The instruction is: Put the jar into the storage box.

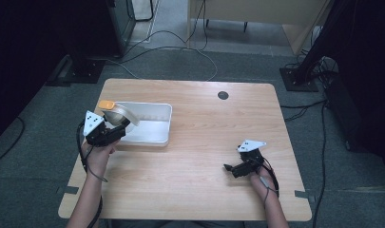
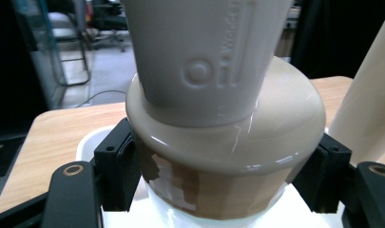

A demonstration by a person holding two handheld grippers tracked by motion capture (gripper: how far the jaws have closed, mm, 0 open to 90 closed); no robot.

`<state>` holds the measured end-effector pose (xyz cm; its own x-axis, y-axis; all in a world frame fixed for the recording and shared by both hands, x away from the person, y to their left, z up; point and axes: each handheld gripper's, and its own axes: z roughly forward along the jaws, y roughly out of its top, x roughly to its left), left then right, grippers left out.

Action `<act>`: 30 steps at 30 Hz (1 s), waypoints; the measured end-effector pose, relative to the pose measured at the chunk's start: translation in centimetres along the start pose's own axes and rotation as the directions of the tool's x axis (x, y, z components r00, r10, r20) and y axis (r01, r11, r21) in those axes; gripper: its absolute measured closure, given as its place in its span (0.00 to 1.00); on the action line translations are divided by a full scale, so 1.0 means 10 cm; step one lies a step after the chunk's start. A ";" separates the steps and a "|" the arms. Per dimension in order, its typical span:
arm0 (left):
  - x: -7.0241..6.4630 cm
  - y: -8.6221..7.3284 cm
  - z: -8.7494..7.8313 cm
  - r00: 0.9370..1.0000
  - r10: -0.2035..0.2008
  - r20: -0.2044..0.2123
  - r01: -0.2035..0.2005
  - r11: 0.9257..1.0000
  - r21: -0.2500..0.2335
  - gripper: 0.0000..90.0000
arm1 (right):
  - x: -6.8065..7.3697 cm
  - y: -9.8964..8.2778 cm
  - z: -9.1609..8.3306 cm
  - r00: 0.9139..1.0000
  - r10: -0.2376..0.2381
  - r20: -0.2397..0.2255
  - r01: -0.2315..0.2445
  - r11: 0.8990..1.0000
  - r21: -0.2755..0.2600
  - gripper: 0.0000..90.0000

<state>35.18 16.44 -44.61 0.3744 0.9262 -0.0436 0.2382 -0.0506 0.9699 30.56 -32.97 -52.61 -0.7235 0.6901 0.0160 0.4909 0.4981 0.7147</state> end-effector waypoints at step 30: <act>-0.01 -0.41 0.34 1.000 0.015 0.008 -0.015 0.998 0.062 0.32 | 0.00 0.00 0.00 1.000 -0.001 0.000 0.001 1.000 0.000 0.00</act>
<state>37.25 15.28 -49.42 0.3849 0.9225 -0.0310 0.2874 -0.0879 0.9538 30.57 -32.97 -52.61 -0.7238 0.6898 0.0152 0.4903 0.4987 0.7148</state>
